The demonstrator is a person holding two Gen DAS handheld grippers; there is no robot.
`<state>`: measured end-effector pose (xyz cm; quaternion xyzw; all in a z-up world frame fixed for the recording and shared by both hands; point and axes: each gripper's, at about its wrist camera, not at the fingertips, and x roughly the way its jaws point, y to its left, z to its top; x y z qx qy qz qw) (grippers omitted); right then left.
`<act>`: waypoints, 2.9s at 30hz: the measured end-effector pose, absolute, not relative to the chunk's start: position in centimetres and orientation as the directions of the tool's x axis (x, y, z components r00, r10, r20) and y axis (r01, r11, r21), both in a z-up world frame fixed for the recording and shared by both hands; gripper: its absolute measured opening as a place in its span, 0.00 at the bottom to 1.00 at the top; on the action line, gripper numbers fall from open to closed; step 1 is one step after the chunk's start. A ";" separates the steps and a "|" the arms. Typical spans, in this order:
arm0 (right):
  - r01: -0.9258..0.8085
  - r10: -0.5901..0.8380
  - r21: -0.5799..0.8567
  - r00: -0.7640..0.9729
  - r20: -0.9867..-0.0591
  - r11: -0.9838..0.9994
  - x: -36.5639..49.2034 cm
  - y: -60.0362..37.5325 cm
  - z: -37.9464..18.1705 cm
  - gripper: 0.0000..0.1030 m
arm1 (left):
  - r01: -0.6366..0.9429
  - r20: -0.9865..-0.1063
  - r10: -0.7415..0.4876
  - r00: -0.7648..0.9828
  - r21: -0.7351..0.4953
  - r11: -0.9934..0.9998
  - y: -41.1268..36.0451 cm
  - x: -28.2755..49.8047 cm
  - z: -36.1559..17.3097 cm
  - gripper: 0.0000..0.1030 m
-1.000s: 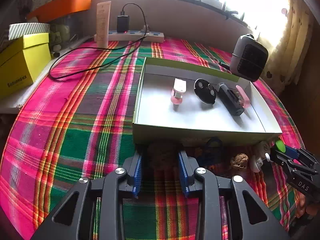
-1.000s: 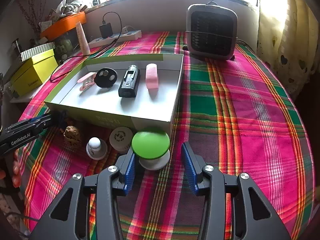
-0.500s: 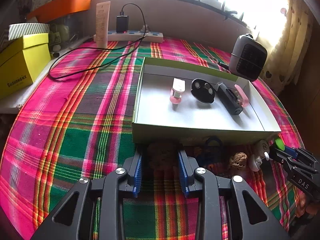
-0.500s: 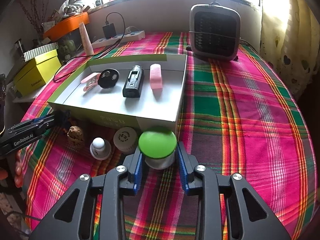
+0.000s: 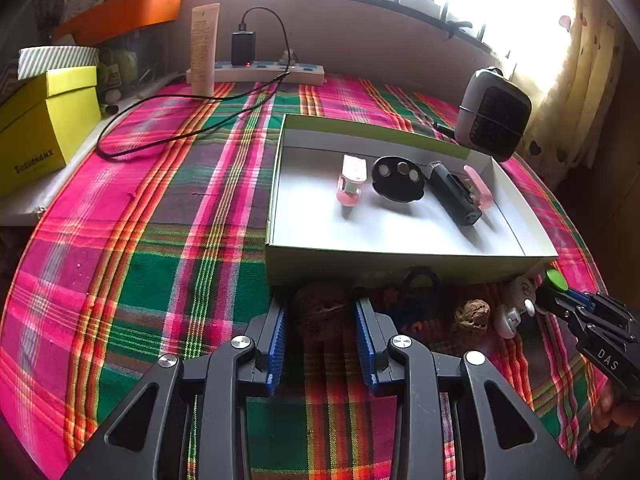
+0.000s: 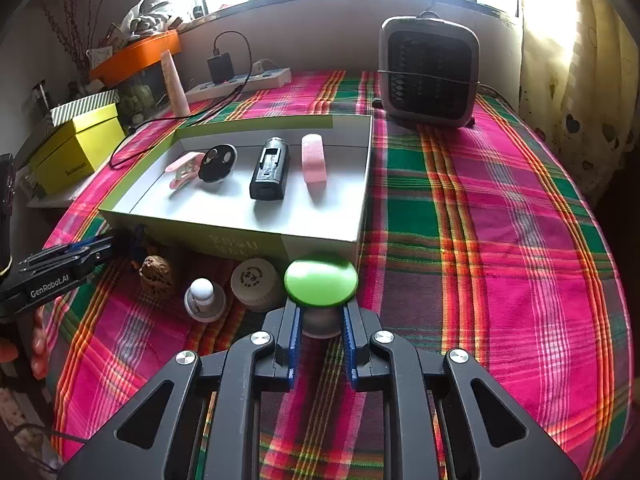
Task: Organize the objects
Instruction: 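Close left tool on the walnut while right tool holds the green-capped object, then carry the walnut and green-capped object over the white tray with both tools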
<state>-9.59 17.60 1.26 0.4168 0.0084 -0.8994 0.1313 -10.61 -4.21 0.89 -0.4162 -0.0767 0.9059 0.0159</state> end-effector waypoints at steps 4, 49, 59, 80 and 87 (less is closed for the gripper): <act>0.245 -0.231 0.094 -0.621 -0.749 -0.965 -9.4 17.6 1.3 0.18 | 0.035 -0.752 0.093 -0.653 -0.153 -0.988 -4.2 -10.5 0.9 0.28; 0.284 -0.276 0.104 -0.679 -0.680 -0.953 -7.7 16.0 4.6 0.18 | -0.028 -0.669 0.109 -0.735 -0.131 -0.991 -2.8 -8.5 4.6 0.28; 0.291 -0.286 0.107 -0.686 -0.669 -0.951 -8.8 15.3 5.1 0.18 | -0.032 -0.658 0.108 -0.746 -0.125 -0.992 -2.8 -9.7 5.3 0.28; 0.287 -0.292 0.123 -0.676 -0.677 -0.950 -13.5 14.8 4.6 0.18 | -0.047 -0.689 0.129 -0.713 -0.137 -0.989 -2.7 -15.0 4.4 0.28; 0.293 -0.281 0.108 -0.654 -0.702 -0.950 -14.8 14.3 3.8 0.18 | -0.052 -0.710 0.142 -0.690 -0.147 -0.988 -2.5 -16.5 3.7 0.28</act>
